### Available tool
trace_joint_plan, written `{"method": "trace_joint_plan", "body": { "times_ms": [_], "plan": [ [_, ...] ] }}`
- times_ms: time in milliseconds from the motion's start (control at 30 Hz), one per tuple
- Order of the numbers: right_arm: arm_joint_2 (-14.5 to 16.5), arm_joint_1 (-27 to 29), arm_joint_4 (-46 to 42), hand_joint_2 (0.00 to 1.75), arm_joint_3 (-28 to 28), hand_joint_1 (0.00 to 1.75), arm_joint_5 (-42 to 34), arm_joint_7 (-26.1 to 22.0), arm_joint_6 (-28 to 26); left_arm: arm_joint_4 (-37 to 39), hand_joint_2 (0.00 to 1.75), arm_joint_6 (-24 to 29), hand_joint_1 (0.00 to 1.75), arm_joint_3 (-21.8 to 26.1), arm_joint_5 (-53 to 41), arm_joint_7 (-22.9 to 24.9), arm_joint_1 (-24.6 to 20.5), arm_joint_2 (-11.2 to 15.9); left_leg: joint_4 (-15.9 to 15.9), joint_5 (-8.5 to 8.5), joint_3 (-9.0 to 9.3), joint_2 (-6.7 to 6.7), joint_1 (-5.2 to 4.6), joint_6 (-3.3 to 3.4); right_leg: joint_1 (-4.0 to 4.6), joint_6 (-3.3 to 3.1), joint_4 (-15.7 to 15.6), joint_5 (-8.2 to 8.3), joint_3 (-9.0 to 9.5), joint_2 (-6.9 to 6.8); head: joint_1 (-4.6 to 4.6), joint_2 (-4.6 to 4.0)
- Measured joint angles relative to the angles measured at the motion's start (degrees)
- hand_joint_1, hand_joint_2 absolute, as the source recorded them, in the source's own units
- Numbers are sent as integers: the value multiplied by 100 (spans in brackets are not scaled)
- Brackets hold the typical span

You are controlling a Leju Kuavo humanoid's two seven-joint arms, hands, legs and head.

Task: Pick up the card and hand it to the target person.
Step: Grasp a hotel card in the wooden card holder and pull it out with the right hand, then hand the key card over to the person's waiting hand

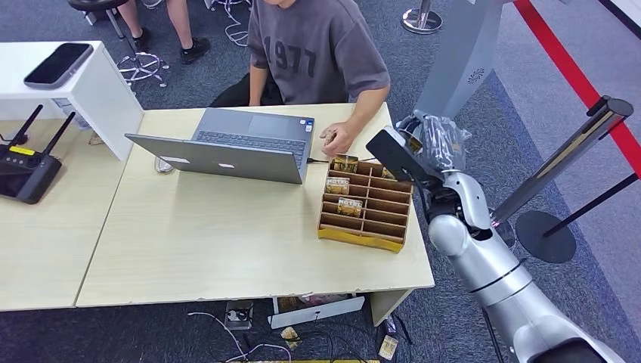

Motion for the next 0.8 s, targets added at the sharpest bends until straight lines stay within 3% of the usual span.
{"method": "trace_joint_plan", "body": {
  "times_ms": [367,800],
  "plan": [
    [249,-786,744,175,31,175,-233,-595,-354,-1,0,-41,0,-137,-129,-57,-9,2,-1,2,-3,-2,0,-2,0,0,4,0,1,-1,0,0],
    [1002,-1473,2750,175,114,175,-364,-1085,-567,-2,0,-44,0,-303,-238,-62,-17,3,-1,5,-4,-6,1,-7,0,0,5,0,-1,-2,0,0]
  ]
}}
